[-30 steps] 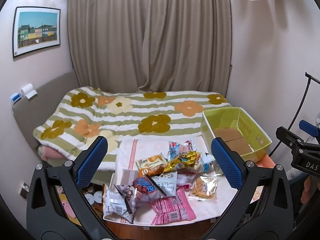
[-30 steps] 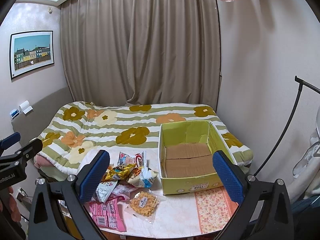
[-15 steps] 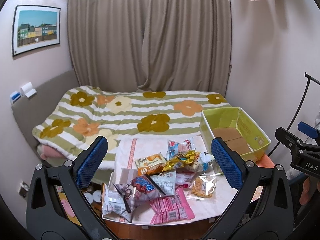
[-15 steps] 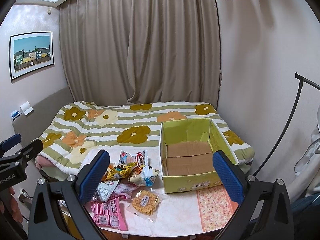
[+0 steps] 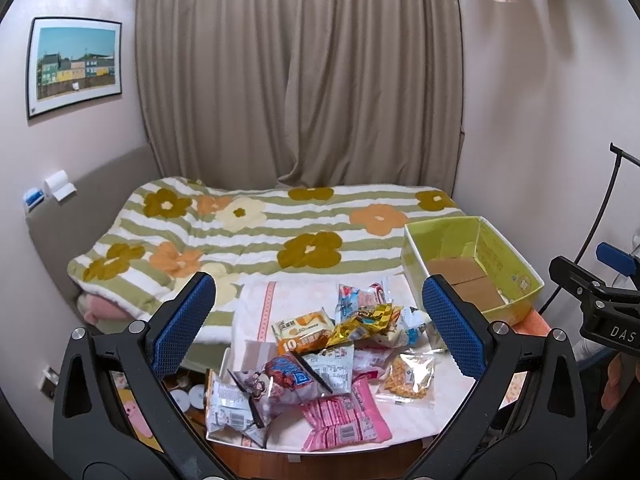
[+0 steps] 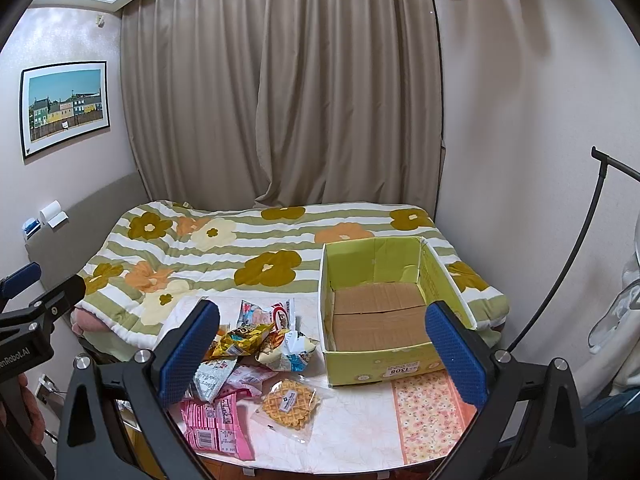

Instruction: Organize snacks

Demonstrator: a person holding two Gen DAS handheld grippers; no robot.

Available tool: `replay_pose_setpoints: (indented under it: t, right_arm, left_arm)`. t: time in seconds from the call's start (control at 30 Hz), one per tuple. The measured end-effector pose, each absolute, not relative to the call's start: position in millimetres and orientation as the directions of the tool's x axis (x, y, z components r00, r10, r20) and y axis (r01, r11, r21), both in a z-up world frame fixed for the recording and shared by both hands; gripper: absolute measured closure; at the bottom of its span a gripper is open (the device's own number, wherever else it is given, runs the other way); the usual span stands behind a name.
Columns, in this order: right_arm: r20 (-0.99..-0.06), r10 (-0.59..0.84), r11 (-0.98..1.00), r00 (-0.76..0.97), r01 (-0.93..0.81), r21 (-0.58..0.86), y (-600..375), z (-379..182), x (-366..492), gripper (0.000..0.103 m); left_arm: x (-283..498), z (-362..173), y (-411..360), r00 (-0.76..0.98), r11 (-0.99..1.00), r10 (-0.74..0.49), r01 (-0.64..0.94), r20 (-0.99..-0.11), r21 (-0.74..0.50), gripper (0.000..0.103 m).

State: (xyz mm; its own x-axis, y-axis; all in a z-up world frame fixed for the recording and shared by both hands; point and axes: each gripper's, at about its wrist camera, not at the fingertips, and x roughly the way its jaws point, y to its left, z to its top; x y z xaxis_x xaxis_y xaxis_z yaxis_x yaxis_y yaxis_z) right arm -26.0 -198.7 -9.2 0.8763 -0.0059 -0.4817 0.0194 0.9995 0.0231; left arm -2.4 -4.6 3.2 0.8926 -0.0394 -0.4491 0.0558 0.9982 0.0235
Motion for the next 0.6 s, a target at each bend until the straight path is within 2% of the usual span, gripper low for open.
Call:
replay_pose_setpoints:
  t: [0.6]
  right_arm:
    - [-0.482,-0.005,0.999,0.876,0.02,0.026,-198.3,-8.5,-26.0,0.0]
  left_arm:
    - [-3.4,5.0,-5.7,0.89,0.999,-0.024,0.04,-0.456,0.026,0.001]
